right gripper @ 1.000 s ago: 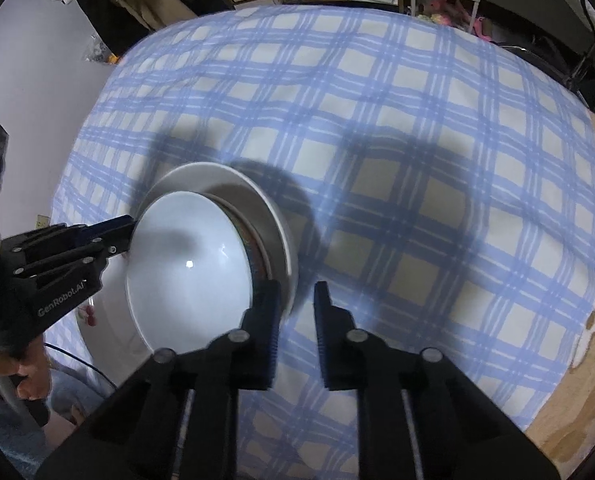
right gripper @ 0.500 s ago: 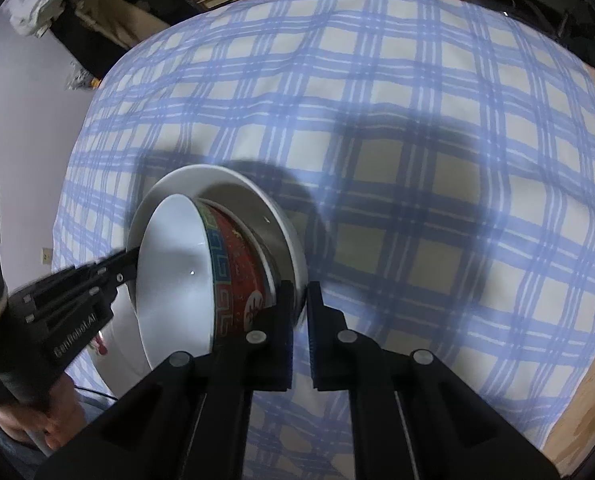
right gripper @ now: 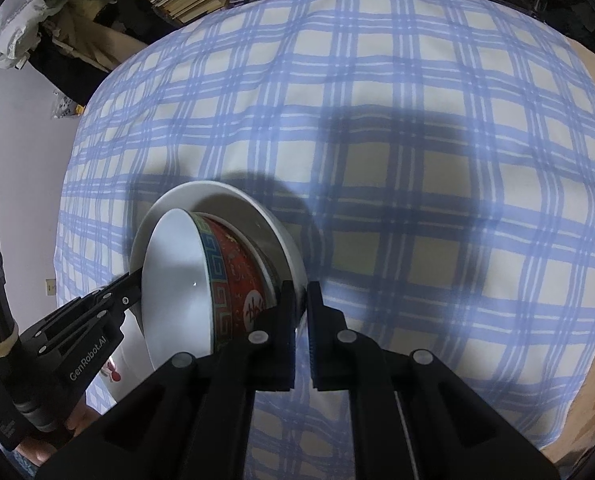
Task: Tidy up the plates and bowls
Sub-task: 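Lift and carry the bowl stack onto the cherry plates with both tools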
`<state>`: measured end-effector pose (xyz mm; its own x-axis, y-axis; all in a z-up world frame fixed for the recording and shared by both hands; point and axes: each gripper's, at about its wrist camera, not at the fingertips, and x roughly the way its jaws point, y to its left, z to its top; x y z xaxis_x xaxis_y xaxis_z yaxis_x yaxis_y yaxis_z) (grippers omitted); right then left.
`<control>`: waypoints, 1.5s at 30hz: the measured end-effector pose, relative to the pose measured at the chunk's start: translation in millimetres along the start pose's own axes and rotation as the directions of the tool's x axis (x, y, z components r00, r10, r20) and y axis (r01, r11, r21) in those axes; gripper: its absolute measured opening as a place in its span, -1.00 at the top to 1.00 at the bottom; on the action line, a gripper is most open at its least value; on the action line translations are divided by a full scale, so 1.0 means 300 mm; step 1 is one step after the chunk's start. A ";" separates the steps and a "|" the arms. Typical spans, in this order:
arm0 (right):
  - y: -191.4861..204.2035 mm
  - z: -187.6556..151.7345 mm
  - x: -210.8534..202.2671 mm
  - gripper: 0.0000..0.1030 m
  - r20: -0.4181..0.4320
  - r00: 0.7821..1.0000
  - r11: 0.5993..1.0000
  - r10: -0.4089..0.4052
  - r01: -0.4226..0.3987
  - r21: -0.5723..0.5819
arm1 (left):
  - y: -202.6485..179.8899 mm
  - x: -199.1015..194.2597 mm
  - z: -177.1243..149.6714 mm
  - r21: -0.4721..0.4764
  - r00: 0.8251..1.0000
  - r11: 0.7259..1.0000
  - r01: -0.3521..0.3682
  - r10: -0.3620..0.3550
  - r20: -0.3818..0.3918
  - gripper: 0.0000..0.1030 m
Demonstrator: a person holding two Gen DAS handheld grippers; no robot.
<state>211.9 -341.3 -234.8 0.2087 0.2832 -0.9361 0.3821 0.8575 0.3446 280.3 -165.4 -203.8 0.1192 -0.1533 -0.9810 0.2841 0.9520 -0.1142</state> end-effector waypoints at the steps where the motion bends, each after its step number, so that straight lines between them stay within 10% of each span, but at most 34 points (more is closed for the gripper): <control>1: -0.002 -0.002 -0.001 0.82 0.007 1.000 1.000 0.001 -0.001 0.003 | -0.002 0.001 0.003 -0.003 1.000 1.000 -0.002 0.002 0.000 0.97; 29: 0.018 -0.059 -0.176 0.81 0.122 0.992 1.000 0.020 -0.021 0.007 | -0.073 -0.176 -0.013 0.117 0.997 0.991 -0.066 0.060 0.052 0.96; 45: 0.309 -0.232 -0.194 0.81 0.093 0.990 0.987 0.103 -0.090 -0.133 | 0.261 -0.363 -0.236 -0.070 0.988 0.990 -0.124 0.130 0.079 0.97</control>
<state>172.6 -248.5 -153.5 0.3293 0.3291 -0.8850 0.2388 0.8778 0.4153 222.2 -55.4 -116.9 0.2296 -0.0488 -0.9721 0.1998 0.9798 -0.0020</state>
